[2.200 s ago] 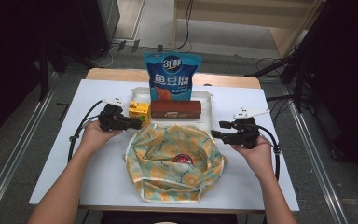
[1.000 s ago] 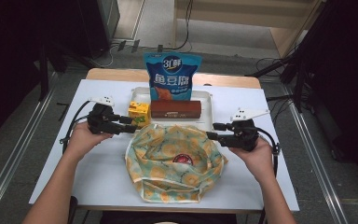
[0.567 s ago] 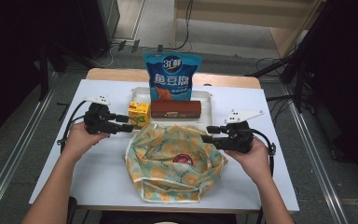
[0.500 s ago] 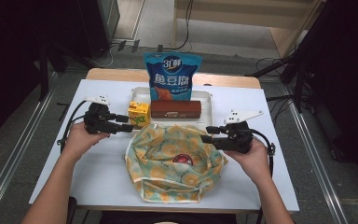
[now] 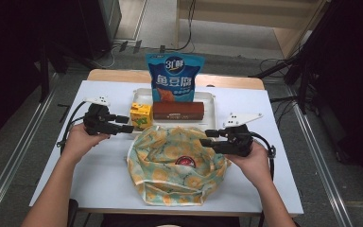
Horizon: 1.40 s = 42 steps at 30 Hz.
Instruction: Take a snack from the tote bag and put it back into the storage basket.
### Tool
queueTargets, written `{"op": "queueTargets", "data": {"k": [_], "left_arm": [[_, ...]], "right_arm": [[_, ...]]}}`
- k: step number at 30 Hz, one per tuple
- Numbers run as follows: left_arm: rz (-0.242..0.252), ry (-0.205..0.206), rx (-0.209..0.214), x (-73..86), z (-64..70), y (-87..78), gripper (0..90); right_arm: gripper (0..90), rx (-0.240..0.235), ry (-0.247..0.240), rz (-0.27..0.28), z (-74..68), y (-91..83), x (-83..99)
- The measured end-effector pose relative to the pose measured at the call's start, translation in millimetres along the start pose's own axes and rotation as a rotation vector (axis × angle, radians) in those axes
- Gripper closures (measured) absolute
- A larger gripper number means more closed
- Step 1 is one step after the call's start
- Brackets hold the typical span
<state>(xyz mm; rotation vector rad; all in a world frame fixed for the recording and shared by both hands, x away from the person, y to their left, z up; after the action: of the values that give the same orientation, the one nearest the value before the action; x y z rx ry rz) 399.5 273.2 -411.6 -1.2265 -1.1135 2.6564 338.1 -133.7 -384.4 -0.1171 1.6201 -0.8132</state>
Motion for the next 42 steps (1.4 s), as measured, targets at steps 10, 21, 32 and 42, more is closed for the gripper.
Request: {"op": "queueTargets", "data": {"k": [10,21,32,42], "left_arm": [[0.012,-0.01,-0.009,0.8,-2.9,-4.5,40.4],[0.022,-0.02,-0.011,1.3,-7.1,-7.4,40.4],[0.031,-0.028,-0.011,1.6,-9.5,-9.3,40.5],[0.025,-0.026,-0.013,1.9,-9.1,-8.1,40.5]], "right_arm": [[58.2,-0.009,-0.005,-0.008,-4.5,6.9,-1.1],[56.4,-0.034,-0.022,-0.031,-18.1,14.7,7.9],[56.2,-0.057,-0.044,-0.05,-30.5,24.6,7.5],[55.7,-0.068,-0.045,-0.055,-37.1,28.4,12.4]]}}
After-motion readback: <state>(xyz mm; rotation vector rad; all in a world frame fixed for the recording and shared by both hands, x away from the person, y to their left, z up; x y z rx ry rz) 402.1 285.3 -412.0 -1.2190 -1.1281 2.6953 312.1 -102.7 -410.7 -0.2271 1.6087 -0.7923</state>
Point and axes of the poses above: each handheld gripper's, and its own axes: y roughly forward along the jaws, x roughly out of its underside, z roughly to its right, the point moved 2 cm from there along y, roughly forward along the jaws, and after that the axes turned 11 degrees about -y, right-handed, at the moved point
